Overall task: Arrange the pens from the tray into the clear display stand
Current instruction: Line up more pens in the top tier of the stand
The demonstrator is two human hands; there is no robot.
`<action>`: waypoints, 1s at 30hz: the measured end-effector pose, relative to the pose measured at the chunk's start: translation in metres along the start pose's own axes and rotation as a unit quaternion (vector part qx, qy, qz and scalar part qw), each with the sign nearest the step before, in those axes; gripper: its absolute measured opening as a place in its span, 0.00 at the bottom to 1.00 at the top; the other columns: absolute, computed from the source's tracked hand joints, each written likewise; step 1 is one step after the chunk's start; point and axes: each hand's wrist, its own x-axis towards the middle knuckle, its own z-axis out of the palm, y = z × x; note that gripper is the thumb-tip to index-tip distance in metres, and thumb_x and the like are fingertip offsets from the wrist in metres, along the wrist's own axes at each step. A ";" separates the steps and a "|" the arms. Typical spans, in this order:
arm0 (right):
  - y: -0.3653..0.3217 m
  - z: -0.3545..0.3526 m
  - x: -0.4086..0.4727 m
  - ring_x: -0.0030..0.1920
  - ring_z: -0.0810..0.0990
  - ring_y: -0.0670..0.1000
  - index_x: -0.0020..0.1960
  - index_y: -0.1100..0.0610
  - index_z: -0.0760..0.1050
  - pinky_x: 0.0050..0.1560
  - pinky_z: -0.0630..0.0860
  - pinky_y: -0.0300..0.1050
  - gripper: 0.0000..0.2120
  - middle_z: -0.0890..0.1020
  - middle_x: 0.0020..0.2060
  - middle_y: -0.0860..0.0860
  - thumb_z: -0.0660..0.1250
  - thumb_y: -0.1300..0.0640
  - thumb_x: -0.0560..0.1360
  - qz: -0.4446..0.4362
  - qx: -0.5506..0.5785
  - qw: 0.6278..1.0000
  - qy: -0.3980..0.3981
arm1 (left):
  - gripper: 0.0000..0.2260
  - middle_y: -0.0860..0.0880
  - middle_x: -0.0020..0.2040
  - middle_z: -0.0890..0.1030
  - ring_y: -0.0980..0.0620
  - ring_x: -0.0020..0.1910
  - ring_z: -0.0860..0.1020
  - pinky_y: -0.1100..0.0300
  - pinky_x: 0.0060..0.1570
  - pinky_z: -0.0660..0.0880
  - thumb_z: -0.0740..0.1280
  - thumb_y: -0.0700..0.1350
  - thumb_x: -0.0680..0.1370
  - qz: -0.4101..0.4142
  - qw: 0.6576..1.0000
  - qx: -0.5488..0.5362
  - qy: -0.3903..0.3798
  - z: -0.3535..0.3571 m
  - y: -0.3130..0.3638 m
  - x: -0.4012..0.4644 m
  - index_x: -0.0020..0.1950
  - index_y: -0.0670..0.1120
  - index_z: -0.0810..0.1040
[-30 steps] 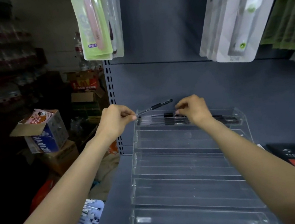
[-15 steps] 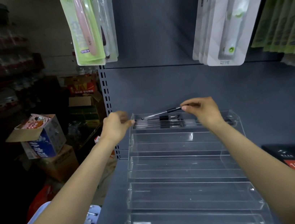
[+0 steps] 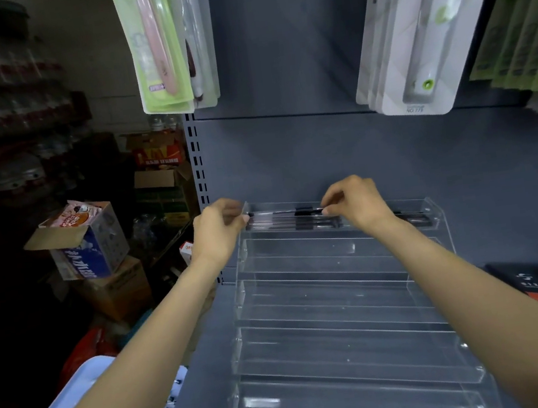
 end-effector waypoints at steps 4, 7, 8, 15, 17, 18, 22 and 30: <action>-0.002 0.002 0.002 0.43 0.79 0.48 0.45 0.58 0.83 0.51 0.74 0.38 0.04 0.84 0.43 0.54 0.72 0.65 0.70 0.000 -0.004 1.000 -0.020 | 0.14 0.45 0.55 0.80 0.54 0.51 0.76 0.66 0.52 0.69 0.68 0.42 0.76 0.035 0.999 0.029 0.013 0.004 0.003 -0.006 0.60 0.41 0.76; -0.005 0.004 0.000 0.44 0.77 0.47 0.48 0.59 0.82 0.51 0.72 0.36 0.05 0.84 0.45 0.55 0.70 0.64 0.72 -0.009 -0.004 1.000 -0.021 | 0.14 0.44 0.56 0.79 0.52 0.53 0.77 0.66 0.52 0.69 0.68 0.41 0.76 0.049 0.997 0.063 -0.001 0.004 0.006 -0.009 0.61 0.42 0.76; -0.007 0.006 -0.002 0.44 0.77 0.47 0.49 0.59 0.82 0.50 0.71 0.35 0.06 0.83 0.46 0.54 0.70 0.63 0.73 -0.019 -0.002 1.000 -0.012 | 0.14 0.44 0.56 0.79 0.52 0.53 0.77 0.67 0.52 0.69 0.68 0.40 0.76 0.049 0.996 0.068 -0.002 0.003 0.007 -0.011 0.61 0.41 0.76; -0.058 0.039 -0.038 0.42 0.78 0.45 0.55 0.56 0.80 0.45 0.72 0.29 0.11 0.82 0.44 0.49 0.66 0.62 0.75 -0.093 0.123 0.988 0.017 | 0.09 0.49 0.51 0.81 0.56 0.49 0.77 0.65 0.50 0.72 0.65 0.42 0.77 0.029 0.999 0.018 0.000 -0.034 -0.007 -0.040 0.57 0.45 0.78; -0.081 0.057 -0.053 0.43 0.78 0.43 0.57 0.55 0.79 0.45 0.71 0.26 0.12 0.82 0.46 0.49 0.64 0.63 0.76 -0.086 0.174 0.981 -0.006 | 0.08 0.51 0.49 0.82 0.55 0.49 0.78 0.61 0.50 0.75 0.64 0.42 0.78 0.023 1.000 0.006 0.012 -0.054 -0.026 -0.054 0.54 0.47 0.80; -0.094 0.067 -0.058 0.44 0.78 0.42 0.57 0.54 0.79 0.45 0.70 0.25 0.12 0.82 0.47 0.49 0.64 0.62 0.76 -0.091 0.183 0.979 -0.020 | 0.07 0.51 0.47 0.82 0.55 0.47 0.79 0.58 0.49 0.76 0.63 0.42 0.78 0.016 1.000 0.003 0.019 -0.065 -0.038 -0.061 0.53 0.47 0.80; -0.155 0.121 -0.075 0.45 0.76 0.41 0.57 0.53 0.79 0.39 0.69 0.21 0.11 0.83 0.51 0.48 0.63 0.60 0.77 -0.122 0.147 0.978 -0.081 | 0.06 0.49 0.43 0.83 0.51 0.44 0.81 0.52 0.49 0.77 0.63 0.42 0.78 -0.037 0.999 0.018 0.021 -0.112 -0.101 -0.082 0.50 0.48 0.80; -0.236 0.296 -0.109 0.53 0.79 0.57 0.59 0.64 0.76 0.56 0.76 0.51 0.13 0.81 0.55 0.59 0.59 0.61 0.79 -0.032 0.025 0.965 -0.258 | 0.09 0.44 0.52 0.81 0.47 0.51 0.78 0.59 0.47 0.72 0.62 0.43 0.80 -0.134 0.972 0.116 -0.156 -0.195 -0.266 -0.098 0.57 0.43 0.77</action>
